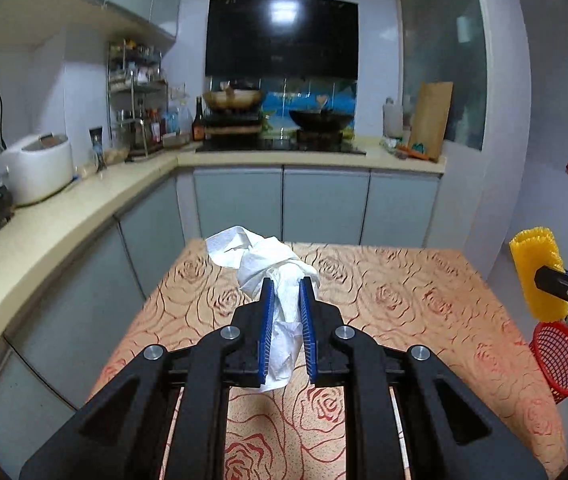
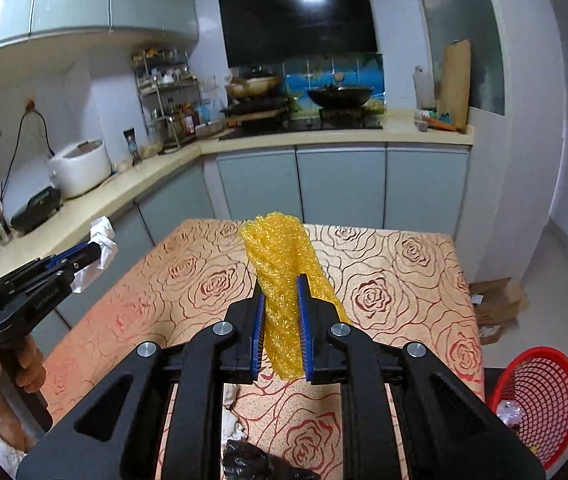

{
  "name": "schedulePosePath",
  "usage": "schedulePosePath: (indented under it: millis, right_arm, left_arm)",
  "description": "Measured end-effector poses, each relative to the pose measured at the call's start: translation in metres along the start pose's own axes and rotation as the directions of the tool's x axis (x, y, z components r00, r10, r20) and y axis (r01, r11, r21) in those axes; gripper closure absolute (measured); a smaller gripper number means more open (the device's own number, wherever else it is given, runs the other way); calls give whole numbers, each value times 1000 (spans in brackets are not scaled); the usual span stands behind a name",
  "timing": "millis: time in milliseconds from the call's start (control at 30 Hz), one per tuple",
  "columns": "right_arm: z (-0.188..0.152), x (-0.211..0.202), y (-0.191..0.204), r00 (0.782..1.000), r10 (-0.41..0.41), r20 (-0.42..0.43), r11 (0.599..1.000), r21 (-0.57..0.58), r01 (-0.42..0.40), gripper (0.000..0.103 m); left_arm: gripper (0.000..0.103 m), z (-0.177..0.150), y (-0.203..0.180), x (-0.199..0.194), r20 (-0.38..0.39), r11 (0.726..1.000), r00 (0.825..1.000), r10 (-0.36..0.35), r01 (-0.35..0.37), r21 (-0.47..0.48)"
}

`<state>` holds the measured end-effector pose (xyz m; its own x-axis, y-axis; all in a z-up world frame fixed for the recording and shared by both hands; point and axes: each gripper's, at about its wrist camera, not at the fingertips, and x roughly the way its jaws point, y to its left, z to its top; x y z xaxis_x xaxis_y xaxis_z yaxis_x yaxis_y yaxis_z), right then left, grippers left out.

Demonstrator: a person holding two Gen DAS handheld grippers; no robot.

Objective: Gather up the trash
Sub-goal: 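Carry the white tissue and yellow foam net to the red basket and open both tools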

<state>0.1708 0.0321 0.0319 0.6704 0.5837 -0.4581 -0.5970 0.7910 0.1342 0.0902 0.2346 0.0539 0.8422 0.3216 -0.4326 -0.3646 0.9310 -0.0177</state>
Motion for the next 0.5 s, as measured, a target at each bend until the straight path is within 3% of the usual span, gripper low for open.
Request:
schedulePosePath:
  millis: [500]
  right_arm:
    - [-4,-62,-30,993,-69,97,996,63,63,88]
  left_arm:
    - [90,14,-34,-49,83,999,996,-41,38,36]
